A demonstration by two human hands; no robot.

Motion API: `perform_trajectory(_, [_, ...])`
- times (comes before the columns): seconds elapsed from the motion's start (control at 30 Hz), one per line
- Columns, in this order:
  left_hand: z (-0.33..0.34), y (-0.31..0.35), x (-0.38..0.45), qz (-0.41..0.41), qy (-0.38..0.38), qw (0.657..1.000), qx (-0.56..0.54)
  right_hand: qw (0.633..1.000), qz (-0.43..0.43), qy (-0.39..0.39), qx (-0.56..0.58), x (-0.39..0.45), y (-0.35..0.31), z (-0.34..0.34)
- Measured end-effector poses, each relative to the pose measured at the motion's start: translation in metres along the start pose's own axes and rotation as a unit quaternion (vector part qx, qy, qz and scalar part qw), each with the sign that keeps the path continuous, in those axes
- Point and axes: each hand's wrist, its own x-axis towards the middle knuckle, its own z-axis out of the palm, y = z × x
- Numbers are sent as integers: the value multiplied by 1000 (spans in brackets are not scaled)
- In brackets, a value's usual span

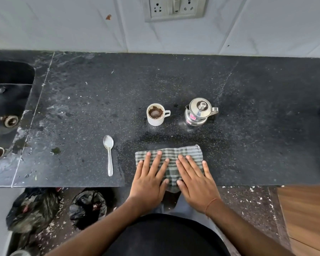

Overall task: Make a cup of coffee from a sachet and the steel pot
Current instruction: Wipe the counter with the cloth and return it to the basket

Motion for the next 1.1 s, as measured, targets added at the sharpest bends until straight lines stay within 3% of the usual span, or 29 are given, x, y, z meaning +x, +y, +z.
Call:
perform_trajectory(0.23, [-38,-17,56,12,-26,999,19,997,70,3,29,60,-11,-18])
perform_trajectory(0.57, [1,-33,-8,-6,2,1000,26,999,-41,11,9,13,-27,-2])
perform_trajectory(0.8, [-18,3,40,28,-15,999,16,999,35,4,-2,16,22,-7])
perform_trajectory(0.97, [-40,-3,74,23,-26,999,24,994,103,17,19,60,11,-17])
perform_trajectory(1.1, [-33,-16,51,0,-28,999,20,998,60,13,20,59,-15,-13])
